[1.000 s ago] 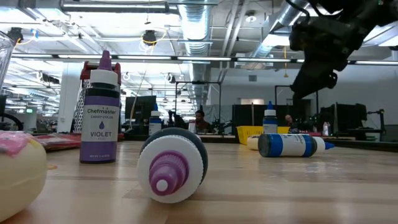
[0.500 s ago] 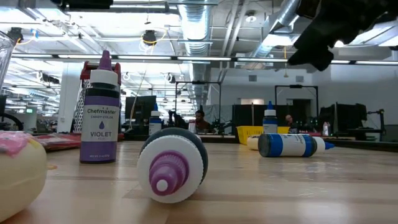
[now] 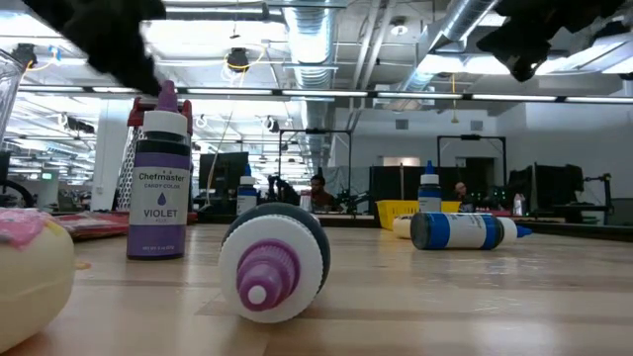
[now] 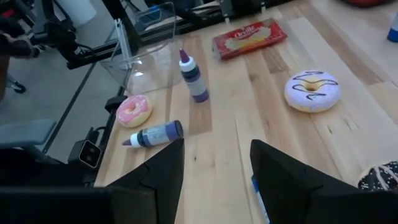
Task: Pick & Place Food Item
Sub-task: Put the red popcorn bag into the orange bin
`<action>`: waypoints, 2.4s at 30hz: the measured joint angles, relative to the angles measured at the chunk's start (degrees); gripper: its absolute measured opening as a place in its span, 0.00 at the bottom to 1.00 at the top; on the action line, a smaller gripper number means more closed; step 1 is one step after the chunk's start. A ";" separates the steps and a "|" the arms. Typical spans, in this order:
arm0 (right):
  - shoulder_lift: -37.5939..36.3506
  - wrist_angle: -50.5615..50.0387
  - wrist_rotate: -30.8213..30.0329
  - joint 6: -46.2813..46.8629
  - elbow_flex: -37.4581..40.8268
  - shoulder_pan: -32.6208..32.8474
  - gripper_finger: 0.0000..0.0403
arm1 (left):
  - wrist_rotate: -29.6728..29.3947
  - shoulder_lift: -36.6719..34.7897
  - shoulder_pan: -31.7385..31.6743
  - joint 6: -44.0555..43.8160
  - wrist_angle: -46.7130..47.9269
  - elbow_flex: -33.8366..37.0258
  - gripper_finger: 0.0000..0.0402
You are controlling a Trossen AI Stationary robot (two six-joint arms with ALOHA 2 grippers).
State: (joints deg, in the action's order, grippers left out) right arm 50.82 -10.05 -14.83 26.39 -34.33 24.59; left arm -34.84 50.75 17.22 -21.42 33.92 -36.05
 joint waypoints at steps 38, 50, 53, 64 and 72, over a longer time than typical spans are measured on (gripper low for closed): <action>0.03 2.93 -3.46 0.66 0.00 7.66 0.44 | 36.88 29.45 -36.13 24.73 19.69 -8.09 0.46; 0.10 3.50 -3.52 1.09 0.00 8.64 0.44 | 37.21 34.20 -42.05 29.14 17.38 -8.09 0.46; 0.10 3.80 -3.67 1.35 0.00 9.20 0.44 | 39.26 35.75 -43.39 30.69 14.32 -7.60 0.46; 0.12 3.91 -7.69 3.63 0.00 11.88 0.44 | 41.33 39.13 -44.42 32.79 13.34 -7.00 0.36; 0.12 4.54 -9.27 3.63 0.00 12.20 0.44 | 42.80 34.58 -45.76 32.97 12.91 -6.80 0.02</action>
State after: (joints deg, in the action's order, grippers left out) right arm 50.94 -5.51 -24.10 30.02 -34.33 36.80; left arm 7.96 85.33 -28.53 11.55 46.83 -42.85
